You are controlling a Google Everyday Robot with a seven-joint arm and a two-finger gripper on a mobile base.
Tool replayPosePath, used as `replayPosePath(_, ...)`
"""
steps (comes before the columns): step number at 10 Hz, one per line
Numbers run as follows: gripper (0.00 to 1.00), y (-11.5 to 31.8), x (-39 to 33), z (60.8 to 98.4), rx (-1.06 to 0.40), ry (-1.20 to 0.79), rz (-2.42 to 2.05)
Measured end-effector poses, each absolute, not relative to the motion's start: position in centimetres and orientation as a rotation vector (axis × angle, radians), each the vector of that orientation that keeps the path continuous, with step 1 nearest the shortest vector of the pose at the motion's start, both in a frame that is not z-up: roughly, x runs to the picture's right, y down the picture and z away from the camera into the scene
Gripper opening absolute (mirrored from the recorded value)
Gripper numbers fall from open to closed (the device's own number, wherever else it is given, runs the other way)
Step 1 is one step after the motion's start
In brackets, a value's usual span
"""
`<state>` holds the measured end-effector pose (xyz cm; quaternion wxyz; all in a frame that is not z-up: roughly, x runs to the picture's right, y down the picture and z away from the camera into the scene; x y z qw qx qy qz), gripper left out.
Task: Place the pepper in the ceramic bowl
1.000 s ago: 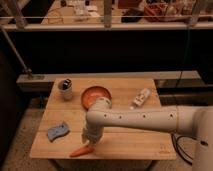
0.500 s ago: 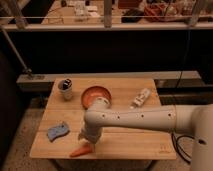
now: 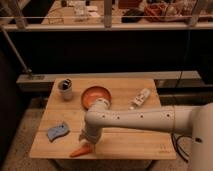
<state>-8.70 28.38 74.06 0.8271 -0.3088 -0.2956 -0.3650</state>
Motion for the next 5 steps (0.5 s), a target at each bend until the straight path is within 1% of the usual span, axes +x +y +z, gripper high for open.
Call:
replayPosePath(4, 0.17, 28.74, -8.62, 74.28, -0.661, -0.632, -0.783)
replayPosePath(5, 0.14, 28.72, -8.49, 74.15, -0.662, -0.630, -0.783)
